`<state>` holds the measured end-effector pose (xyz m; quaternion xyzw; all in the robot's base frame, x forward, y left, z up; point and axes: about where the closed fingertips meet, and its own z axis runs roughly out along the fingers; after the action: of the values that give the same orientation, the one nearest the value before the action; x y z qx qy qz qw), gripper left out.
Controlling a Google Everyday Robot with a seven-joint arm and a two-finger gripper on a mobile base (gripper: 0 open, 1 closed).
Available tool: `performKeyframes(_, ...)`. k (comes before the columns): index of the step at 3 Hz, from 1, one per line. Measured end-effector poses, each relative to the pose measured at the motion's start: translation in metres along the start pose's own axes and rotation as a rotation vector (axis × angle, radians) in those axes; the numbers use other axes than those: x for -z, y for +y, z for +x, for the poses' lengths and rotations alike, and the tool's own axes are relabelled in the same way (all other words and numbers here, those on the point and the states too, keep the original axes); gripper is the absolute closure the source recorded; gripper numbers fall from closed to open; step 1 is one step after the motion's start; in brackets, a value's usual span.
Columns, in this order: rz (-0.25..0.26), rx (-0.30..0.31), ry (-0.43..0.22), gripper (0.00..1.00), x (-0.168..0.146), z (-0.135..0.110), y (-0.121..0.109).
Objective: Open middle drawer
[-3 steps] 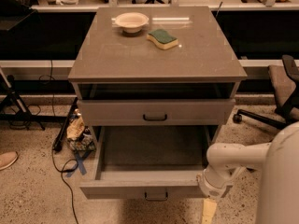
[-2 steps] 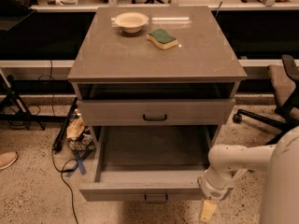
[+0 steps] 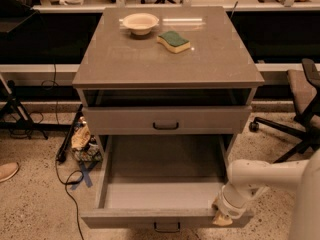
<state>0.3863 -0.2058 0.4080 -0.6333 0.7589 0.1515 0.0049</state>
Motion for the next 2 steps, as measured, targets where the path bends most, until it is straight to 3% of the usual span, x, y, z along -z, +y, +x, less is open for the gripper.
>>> performKeyframes(1,0.029,0.000,-0.017,1.00,0.0022,0.0040,0.0073)
performKeyframes(2,0.089,-0.007,-0.050,0.15,0.0080,0.0114,0.0164)
